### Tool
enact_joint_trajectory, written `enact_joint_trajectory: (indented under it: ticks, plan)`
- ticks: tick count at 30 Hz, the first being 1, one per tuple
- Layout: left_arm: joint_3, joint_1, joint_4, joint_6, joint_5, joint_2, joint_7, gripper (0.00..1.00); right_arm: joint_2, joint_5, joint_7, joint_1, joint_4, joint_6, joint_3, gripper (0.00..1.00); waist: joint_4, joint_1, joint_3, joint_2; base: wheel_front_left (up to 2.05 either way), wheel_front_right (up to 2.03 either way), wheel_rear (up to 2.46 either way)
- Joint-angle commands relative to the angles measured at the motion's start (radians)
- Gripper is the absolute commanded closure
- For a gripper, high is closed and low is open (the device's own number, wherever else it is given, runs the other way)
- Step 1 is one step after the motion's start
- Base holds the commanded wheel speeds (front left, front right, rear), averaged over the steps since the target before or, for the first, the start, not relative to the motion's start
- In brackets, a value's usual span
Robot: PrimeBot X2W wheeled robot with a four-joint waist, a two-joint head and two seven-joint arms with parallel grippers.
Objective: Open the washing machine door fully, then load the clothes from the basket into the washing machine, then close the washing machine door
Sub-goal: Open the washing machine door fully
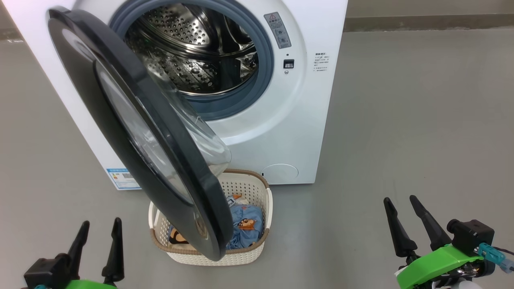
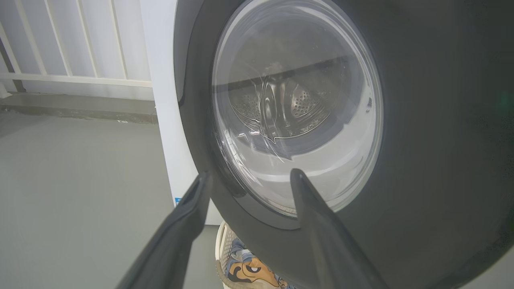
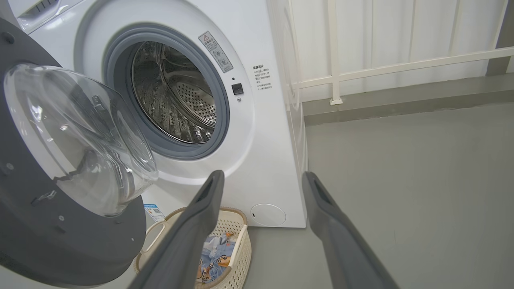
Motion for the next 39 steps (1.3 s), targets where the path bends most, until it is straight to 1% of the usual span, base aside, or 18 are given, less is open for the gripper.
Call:
enact_joint_trajectory:
  ticks: [1, 21, 22, 23, 24, 25, 32, 39]
  plan:
    - [0.040, -0.015, -0.028, -0.006, 0.009, 0.016, -0.006, 0.00, -0.007, -0.014, -0.013, -0.034, -0.023, 0.002, 0.015, 0.00, 0.001, 0.0000, -0.001, -0.0001, 0.00, 0.00, 0.00]
    - [0.045, -0.025, -0.018, -0.014, 0.020, 0.011, -0.006, 0.00, 0.001, -0.028, -0.013, -0.035, -0.030, 0.002, 0.020, 0.00, -0.003, 0.0000, -0.005, -0.0001, 0.00, 0.00, 0.00]
    - [0.044, -0.025, -0.017, -0.014, 0.019, 0.011, -0.006, 0.16, 0.002, -0.028, -0.013, -0.035, -0.030, 0.002, 0.020, 0.00, -0.003, 0.0000, -0.005, -0.0001, 0.00, 0.00, 0.00]
    - [0.043, -0.026, -0.015, -0.014, 0.019, 0.011, -0.006, 0.53, 0.003, -0.029, -0.013, -0.035, -0.029, 0.002, 0.021, 0.00, -0.003, 0.0000, -0.005, -0.0001, 0.00, 0.00, 0.00]
    - [0.042, -0.026, -0.015, -0.015, 0.018, 0.011, -0.006, 0.80, 0.004, -0.030, -0.013, -0.035, -0.029, 0.002, 0.021, 0.00, -0.003, 0.0000, -0.005, -0.0001, 0.00, 0.00, 0.00]
    - [0.041, -0.028, -0.016, -0.015, 0.018, 0.011, -0.006, 1.00, 0.004, -0.030, -0.013, -0.035, -0.028, 0.002, 0.022, 0.00, -0.003, 0.0000, -0.005, -0.0001, 0.00, 0.00, 0.00]
    - [0.044, -0.037, -0.055, -0.017, 0.021, 0.012, -0.006, 1.00, 0.008, -0.031, -0.013, -0.033, -0.028, 0.002, 0.018, 0.00, 0.000, 0.0000, -0.004, -0.0001, 0.00, 0.00, 0.00]
    - [0.048, -0.052, -0.181, -0.014, 0.040, 0.010, -0.006, 1.00, 0.018, -0.033, -0.013, -0.029, -0.032, 0.002, 0.014, 0.00, 0.004, 0.0000, -0.006, -0.0001, 0.00, 0.00, 0.00]
